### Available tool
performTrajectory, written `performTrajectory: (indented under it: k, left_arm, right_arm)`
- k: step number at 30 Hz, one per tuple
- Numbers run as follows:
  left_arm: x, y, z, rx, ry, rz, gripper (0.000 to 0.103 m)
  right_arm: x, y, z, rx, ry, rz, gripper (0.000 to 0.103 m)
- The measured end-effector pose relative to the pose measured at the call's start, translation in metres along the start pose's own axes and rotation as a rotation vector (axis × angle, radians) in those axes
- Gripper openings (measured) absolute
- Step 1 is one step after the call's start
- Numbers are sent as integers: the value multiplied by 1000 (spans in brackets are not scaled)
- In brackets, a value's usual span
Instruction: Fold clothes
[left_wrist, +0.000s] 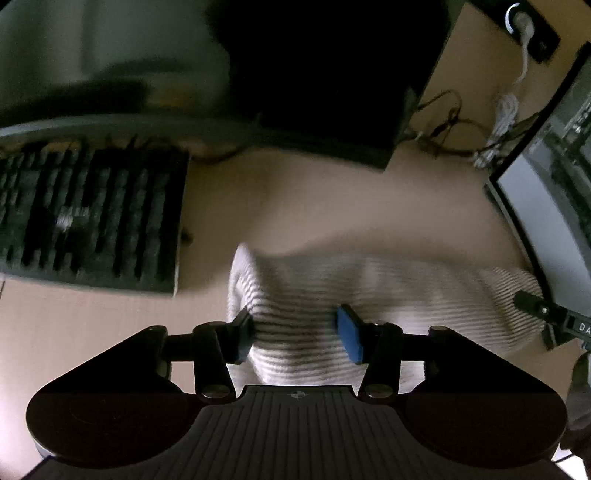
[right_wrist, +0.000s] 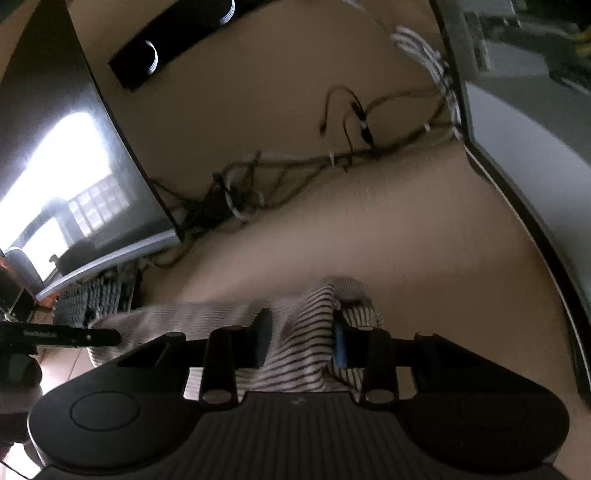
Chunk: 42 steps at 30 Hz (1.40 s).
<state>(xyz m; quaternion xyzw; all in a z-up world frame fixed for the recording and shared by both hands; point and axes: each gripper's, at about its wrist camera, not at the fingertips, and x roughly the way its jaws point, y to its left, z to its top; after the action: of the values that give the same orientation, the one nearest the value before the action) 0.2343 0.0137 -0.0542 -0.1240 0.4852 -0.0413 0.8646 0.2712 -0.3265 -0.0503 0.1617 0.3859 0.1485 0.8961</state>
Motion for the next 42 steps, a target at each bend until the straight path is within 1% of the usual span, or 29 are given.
performTrajectory:
  k: [3, 6, 7, 10, 12, 14, 16, 18, 19, 21, 22, 23, 24, 26, 28, 29, 30, 33, 34, 35, 36, 37, 39, 40, 42]
  left_arm:
    - [1, 6, -19, -9, 41, -10, 51]
    - [3, 11, -37, 1, 90, -5, 53]
    - [0, 11, -39, 17, 90, -5, 53]
    - [-22, 4, -34, 101, 31, -1, 52]
    - [-44, -5, -22, 154, -51, -23, 59]
    - [-59, -18, -9, 185, -123, -61, 71]
    - [-61, -35, 5, 212, -172, -113, 75]
    - [-47, -53, 13, 245, -186, -135, 74]
    - [-37, -61, 16, 260, -179, -137, 73]
    - [-3, -68, 14, 271, -88, -83, 65]
    - [10, -68, 9, 274, -48, -57, 64]
    - [18, -66, 2, 285, -32, -46, 64]
    - [22, -64, -5, 295, -25, -40, 65]
    - [16, -58, -14, 300, -29, -65, 67]
    - [10, -50, -18, 274, -22, -96, 67]
    - [10, -46, -18, 259, -18, -107, 67]
    - [10, -43, -18, 246, -15, -115, 67]
    - [10, -42, -21, 236, -18, -112, 68]
    - [10, -43, -22, 242, -19, -108, 70]
    - [10, -46, -26, 251, -20, -106, 75]
    - [10, -50, -28, 264, -21, -103, 77]
    - [11, -53, -29, 279, -23, -98, 80]
    - [13, -57, -29, 300, -25, -83, 82]
    - [14, -58, -29, 305, -25, -77, 82]
    - [14, -57, -26, 296, -23, -83, 82]
  right_arm:
    - [-4, -13, -20, 37, 42, -15, 30]
    - [-10, -22, -38, 62, 56, -18, 30]
    - [-12, -23, -42, 64, 58, -23, 30]
    - [-14, -20, -47, 41, 46, -48, 33]
    - [-14, -16, -48, 12, 34, -64, 33]
    - [-12, -12, -49, -13, 27, -79, 33]
    - [-10, -10, -50, -24, 23, -89, 33]
    - [-9, -10, -50, -25, 23, -92, 33]
    - [-10, -9, -50, -28, 22, -93, 33]
    - [-11, -8, -50, -39, 22, -98, 34]
    - [-12, -8, -50, -46, 21, -101, 34]
    - [-14, -9, -50, -59, 21, -104, 36]
    - [-17, -11, -50, -75, 20, -108, 38]
    - [-22, -15, -49, -99, 21, -113, 45]
    - [-28, -17, -46, -96, 21, -107, 48]
    - [-33, -19, -43, -87, 8, -102, 49]
    - [-39, -19, -39, -81, -14, -99, 49]
    - [-59, -9, -21, -96, -128, -62, 49]
    - [-63, -4, -14, -106, -158, -40, 49]
    - [-63, 3, -8, -122, -170, -11, 50]
    - [-58, 11, -3, -139, -171, 12, 51]
    - [-50, 18, 0, -153, -167, 31, 54]
    - [-25, 32, 0, -170, -128, 65, 55]
    - [-8, 36, -4, -166, -85, 69, 55]
    - [23, 41, -19, -167, 16, 31, 55]
